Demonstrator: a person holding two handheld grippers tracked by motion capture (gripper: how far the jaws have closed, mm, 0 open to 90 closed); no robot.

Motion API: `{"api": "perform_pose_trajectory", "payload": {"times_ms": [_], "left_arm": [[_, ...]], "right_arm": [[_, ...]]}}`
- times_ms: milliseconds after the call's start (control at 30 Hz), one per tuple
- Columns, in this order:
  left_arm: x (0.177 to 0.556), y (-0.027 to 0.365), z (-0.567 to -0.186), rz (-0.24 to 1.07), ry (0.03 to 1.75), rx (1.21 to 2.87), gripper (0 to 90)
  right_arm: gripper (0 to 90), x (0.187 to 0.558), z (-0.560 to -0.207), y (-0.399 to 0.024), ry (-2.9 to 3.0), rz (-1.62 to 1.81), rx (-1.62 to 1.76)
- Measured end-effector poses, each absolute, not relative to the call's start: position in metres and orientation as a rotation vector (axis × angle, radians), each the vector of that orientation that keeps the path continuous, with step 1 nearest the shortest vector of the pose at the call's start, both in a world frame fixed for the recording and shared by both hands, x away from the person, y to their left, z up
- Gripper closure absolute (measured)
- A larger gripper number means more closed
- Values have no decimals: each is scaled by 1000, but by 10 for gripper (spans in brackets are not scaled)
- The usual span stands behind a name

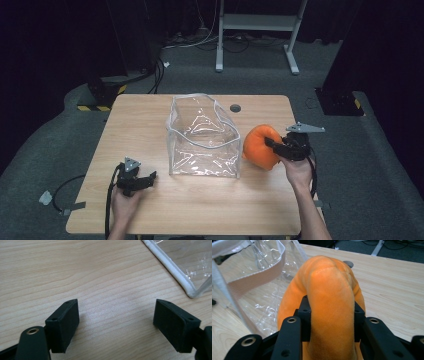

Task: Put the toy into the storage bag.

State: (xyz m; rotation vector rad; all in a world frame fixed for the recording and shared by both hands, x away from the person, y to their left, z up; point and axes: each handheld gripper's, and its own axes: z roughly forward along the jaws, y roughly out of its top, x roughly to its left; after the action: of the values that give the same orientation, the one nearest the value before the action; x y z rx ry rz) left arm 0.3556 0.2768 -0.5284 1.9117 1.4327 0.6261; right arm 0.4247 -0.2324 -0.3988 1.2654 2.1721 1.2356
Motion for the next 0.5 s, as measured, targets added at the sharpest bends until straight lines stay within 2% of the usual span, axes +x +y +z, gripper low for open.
{"api": "perform_pose_trajectory", "payload": {"times_ms": [500], "left_arm": [[356,277,-528,625,1432,1913,209]], "right_arm": [[648,417,-386,-239,2155,1221,1258]]}}
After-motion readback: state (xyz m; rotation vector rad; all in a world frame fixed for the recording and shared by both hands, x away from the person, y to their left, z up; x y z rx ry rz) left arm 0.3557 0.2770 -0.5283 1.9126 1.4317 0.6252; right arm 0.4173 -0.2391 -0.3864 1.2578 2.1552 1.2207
